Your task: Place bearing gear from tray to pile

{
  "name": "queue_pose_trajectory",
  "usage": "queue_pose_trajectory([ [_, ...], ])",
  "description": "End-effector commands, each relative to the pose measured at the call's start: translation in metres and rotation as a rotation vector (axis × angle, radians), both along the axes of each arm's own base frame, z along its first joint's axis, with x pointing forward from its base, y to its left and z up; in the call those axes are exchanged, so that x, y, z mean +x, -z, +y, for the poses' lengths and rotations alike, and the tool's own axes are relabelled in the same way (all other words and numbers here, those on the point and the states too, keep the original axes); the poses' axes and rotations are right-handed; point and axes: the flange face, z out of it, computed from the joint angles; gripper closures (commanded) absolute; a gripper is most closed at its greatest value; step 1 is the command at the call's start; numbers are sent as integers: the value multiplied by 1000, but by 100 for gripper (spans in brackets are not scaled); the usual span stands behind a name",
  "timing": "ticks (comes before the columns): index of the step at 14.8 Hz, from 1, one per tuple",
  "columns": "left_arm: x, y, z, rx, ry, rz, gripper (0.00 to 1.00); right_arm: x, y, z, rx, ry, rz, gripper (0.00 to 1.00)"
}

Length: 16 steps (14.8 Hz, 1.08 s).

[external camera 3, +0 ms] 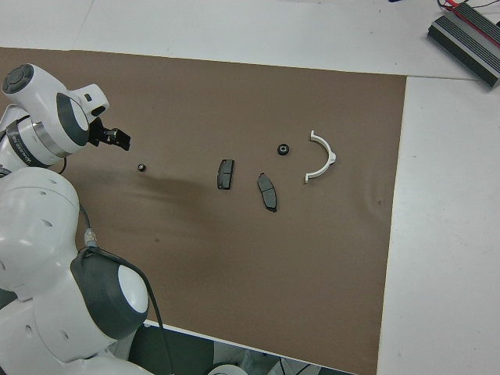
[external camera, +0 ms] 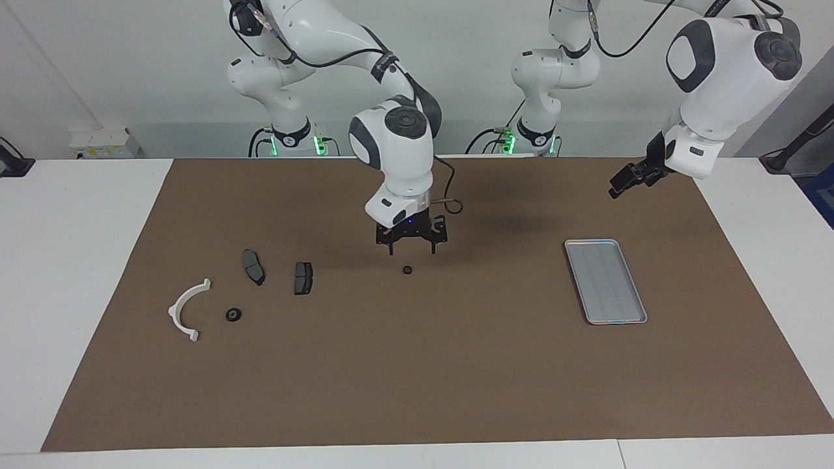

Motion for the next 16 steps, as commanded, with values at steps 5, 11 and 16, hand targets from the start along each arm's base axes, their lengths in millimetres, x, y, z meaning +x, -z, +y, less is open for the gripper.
queue_pose_trajectory([
  [5, -2, 8, 3, -7, 12, -82, 0, 9, 57, -25, -4, -19, -17, 0],
  [11, -4, 9, 5, -7, 9, -64, 0, -2, 78, -40, -7, -19, 7, 0],
  [16, -6, 9, 7, -7, 7, -52, 0, -8, 81, -42, -10, -12, 21, 0],
])
